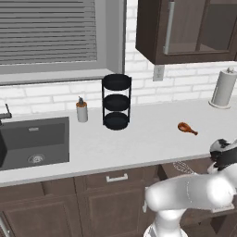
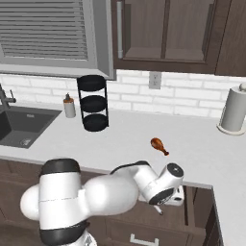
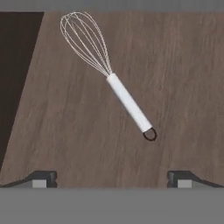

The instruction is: Pick the whisk from the drawer and place it on the counter.

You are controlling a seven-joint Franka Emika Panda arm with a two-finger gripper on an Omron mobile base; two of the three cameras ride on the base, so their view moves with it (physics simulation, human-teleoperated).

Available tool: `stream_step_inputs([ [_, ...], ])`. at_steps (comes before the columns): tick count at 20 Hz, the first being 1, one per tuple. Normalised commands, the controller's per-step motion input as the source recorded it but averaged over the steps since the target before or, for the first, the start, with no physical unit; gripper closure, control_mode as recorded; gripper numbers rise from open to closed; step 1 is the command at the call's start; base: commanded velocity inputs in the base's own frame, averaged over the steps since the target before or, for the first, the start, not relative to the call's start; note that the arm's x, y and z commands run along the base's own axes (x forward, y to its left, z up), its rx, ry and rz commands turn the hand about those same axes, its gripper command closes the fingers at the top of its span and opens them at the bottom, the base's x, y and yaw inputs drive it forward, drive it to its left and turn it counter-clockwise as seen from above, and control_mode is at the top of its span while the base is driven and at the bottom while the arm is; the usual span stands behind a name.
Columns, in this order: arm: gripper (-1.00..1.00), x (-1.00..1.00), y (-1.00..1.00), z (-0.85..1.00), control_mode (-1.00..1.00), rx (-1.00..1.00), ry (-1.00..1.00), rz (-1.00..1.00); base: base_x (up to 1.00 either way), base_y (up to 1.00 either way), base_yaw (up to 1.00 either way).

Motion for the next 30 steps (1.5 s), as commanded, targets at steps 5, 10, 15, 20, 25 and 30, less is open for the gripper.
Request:
stream_step_inputs([
  [5, -1.00, 0.17, 0.00, -0.45, -1.00, 0.01, 0.00, 0.14, 0.00, 0.00, 0.00],
  [10, -1.00, 0.11, -0.06, -0.23, -1.00, 0.08, -0.01, 0.10, 0.00, 0.00, 0.00],
  [15, -1.00, 0.10, -0.18, -0.12, -1.00, 0.12, -0.01, 0.01, 0.00, 0.00, 0.00],
  [20, -1.00, 0.21, -0.07, -0.20, -1.00, 0.08, 0.00, 0.00, 0.00, 0.00, 0.00],
  [25, -1.00, 0.23, 0.00, -0.35, -1.00, 0.02, 0.00, 0.00, 0.00, 0.00, 0.00],
  [30, -1.00, 0.18, 0.00, -0.41, -1.00, 0.00, 0.00, 0.00, 0.00, 0.00, 0.00],
])
